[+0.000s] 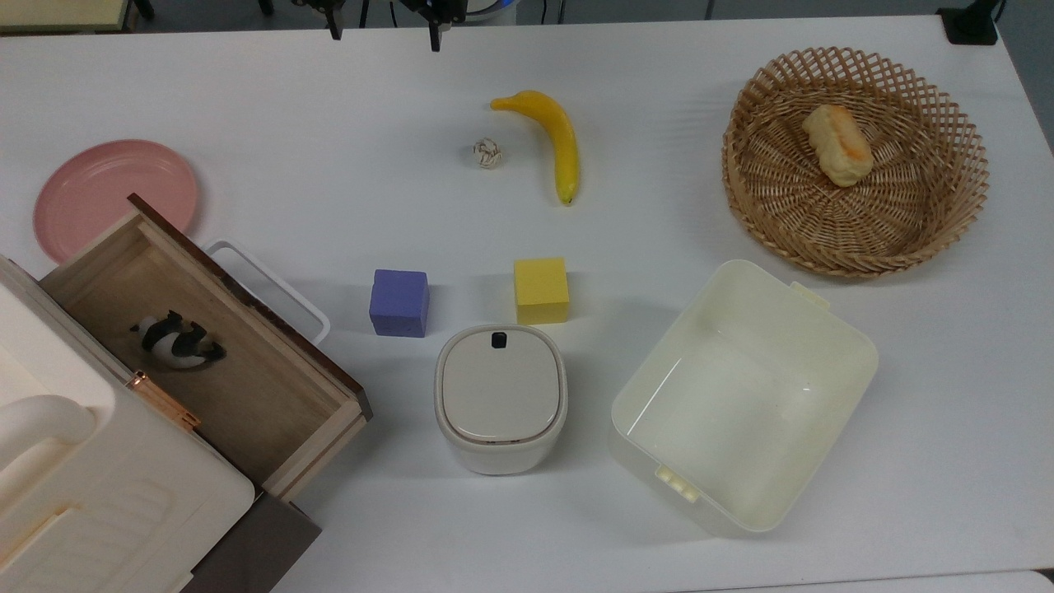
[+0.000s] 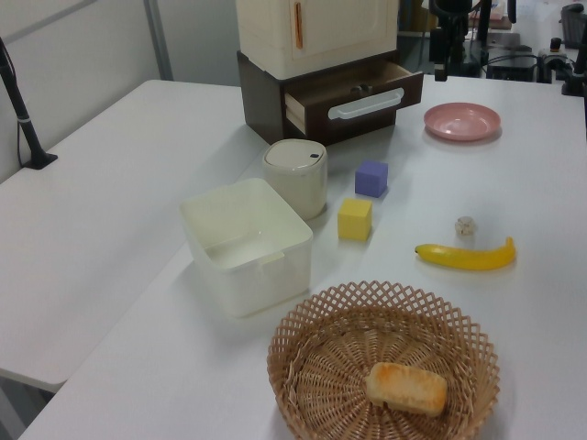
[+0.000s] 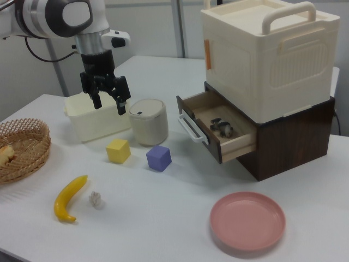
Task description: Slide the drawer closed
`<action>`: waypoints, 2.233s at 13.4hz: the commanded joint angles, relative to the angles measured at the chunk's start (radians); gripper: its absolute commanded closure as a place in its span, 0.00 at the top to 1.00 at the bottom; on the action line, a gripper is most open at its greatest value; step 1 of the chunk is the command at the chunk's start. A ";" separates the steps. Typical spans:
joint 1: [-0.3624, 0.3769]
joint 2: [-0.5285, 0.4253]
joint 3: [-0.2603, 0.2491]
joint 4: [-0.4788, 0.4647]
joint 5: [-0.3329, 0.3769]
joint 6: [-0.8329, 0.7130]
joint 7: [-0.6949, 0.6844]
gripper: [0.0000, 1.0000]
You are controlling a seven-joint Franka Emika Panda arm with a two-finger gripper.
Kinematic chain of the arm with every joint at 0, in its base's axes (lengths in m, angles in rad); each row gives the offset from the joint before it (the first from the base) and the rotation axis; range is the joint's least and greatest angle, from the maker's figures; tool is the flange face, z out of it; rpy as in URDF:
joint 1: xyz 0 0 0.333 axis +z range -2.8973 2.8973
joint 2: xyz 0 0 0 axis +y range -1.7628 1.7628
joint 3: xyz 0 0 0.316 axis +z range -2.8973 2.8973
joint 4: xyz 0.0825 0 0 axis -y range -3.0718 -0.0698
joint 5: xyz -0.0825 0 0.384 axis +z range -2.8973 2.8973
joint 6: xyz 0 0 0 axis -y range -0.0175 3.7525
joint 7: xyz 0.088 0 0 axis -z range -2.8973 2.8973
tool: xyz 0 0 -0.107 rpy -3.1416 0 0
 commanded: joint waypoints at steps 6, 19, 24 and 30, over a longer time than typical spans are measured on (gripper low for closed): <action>0.002 -0.004 0.000 0.005 -0.016 -0.034 -0.002 1.00; 0.002 -0.002 0.000 0.005 -0.015 -0.029 -0.028 0.97; 0.002 -0.002 0.000 0.005 -0.015 -0.033 -0.051 0.82; 0.001 -0.002 0.000 0.005 -0.013 -0.029 -0.054 0.32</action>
